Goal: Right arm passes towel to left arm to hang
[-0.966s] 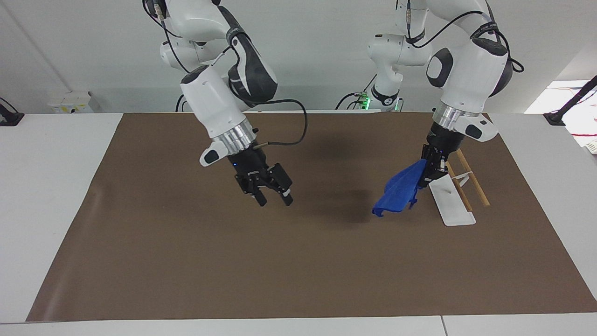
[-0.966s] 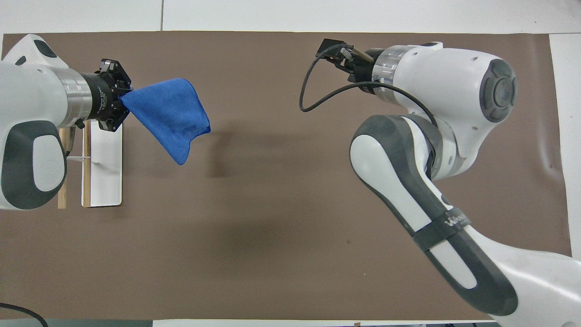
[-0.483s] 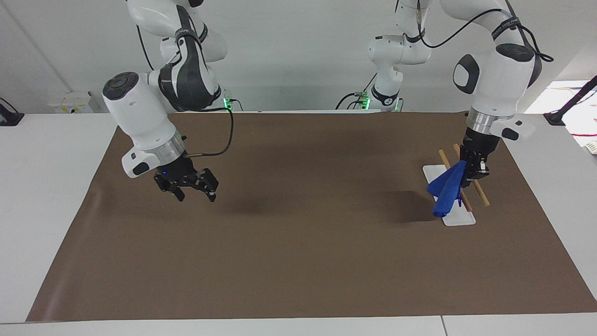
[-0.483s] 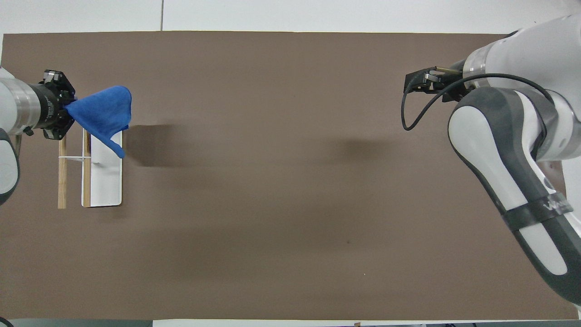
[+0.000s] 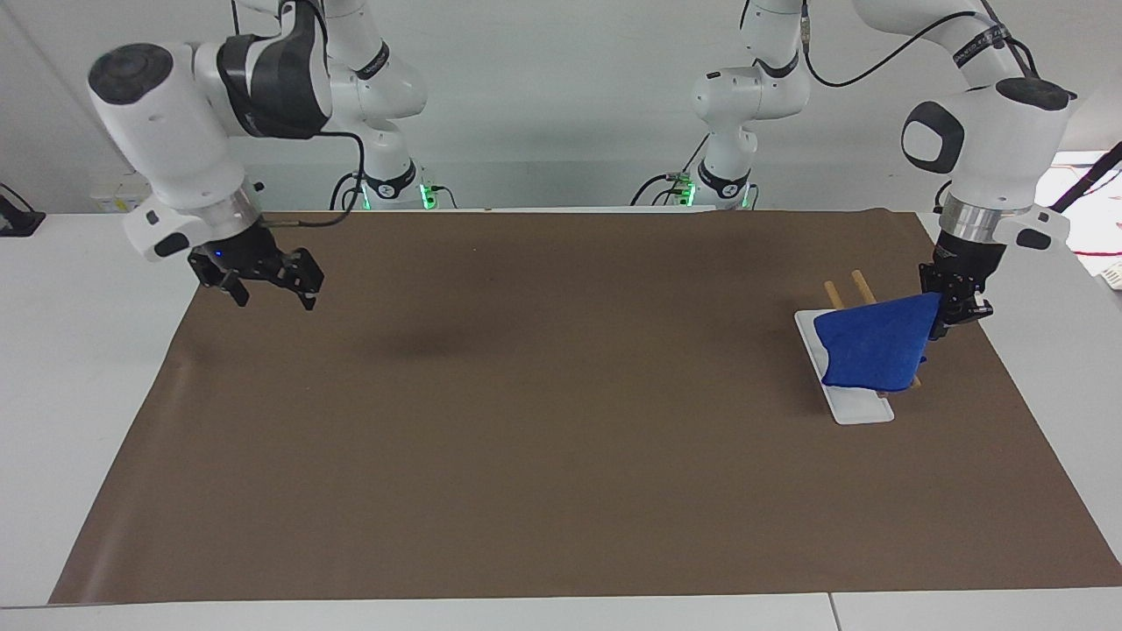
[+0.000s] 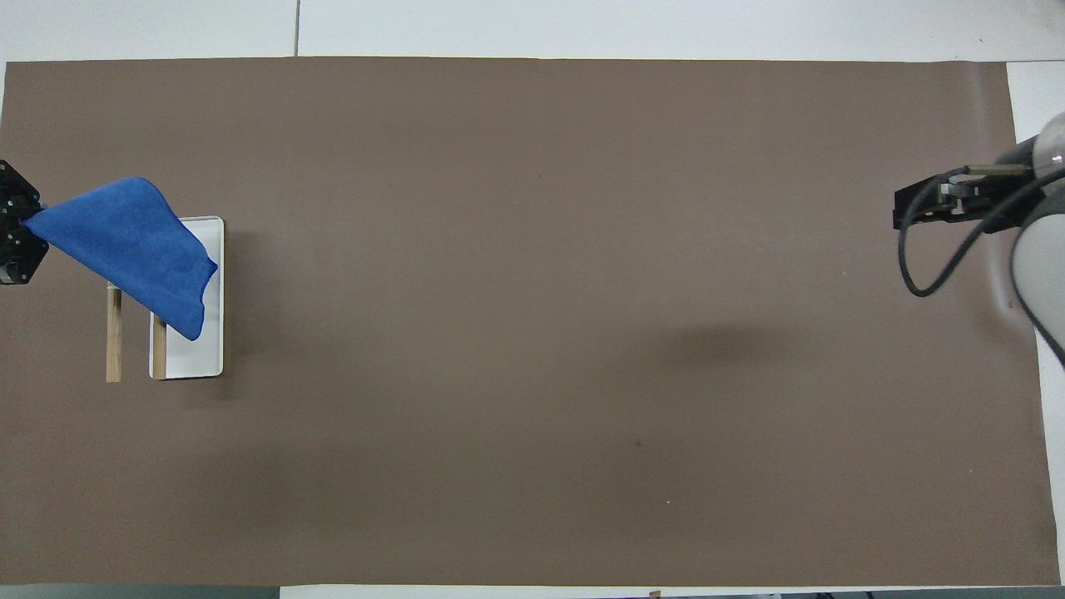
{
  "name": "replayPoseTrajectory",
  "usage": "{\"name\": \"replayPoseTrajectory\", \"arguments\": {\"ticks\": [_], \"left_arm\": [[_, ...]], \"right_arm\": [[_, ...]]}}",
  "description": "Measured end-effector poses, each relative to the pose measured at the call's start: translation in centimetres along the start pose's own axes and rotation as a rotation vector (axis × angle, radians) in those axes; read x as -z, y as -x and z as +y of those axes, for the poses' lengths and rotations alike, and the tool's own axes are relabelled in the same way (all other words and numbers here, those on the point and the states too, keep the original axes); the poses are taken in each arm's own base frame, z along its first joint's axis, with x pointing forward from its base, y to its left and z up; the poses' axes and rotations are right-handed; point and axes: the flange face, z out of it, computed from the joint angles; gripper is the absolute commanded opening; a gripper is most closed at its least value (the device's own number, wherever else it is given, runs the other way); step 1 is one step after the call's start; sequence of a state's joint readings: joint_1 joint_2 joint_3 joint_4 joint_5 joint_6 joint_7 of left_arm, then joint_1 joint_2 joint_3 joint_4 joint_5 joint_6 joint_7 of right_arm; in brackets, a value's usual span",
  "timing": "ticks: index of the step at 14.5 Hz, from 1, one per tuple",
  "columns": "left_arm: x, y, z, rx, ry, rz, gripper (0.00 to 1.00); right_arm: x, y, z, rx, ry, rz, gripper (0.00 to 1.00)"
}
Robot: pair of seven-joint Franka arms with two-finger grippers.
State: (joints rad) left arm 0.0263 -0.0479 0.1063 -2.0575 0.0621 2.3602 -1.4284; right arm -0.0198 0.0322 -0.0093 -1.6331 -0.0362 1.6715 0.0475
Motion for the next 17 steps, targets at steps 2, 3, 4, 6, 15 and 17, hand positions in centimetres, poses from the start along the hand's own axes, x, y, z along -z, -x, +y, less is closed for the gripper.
{"name": "replayPoseTrajectory", "arguments": {"ticks": [2, 3, 4, 6, 15, 17], "left_arm": [[-0.7, -1.8, -1.7, 0.035, 0.013, 0.011, 0.00], [-0.9, -2.9, -2.5, 0.056, 0.023, 0.019, 0.00], [-1.0, -4.0, -3.3, 0.072, 0.027, 0.027, 0.00], [-1.3, -5.1, -4.2, 0.090, 0.024, 0.034, 0.00], [-4.6, -7.0, -5.8, 0.127, -0.008, 0.044, 0.00], [-5.2, -7.5, -6.0, 0.135, -0.014, 0.046, 0.00]], "right_arm": [[4.0, 1.5, 0.8, 0.001, 0.006, -0.005, 1.00], [5.6, 2.0, 0.8, 0.002, 0.006, -0.017, 1.00], [6.7, 2.4, 0.5, 0.006, 0.007, -0.032, 1.00], [7.1, 2.2, -0.3, 0.004, 0.007, -0.043, 1.00], [5.2, 2.1, -1.0, -0.007, -0.027, -0.090, 1.00], [6.2, 2.3, -0.8, -0.010, -0.038, -0.086, 1.00]]}}
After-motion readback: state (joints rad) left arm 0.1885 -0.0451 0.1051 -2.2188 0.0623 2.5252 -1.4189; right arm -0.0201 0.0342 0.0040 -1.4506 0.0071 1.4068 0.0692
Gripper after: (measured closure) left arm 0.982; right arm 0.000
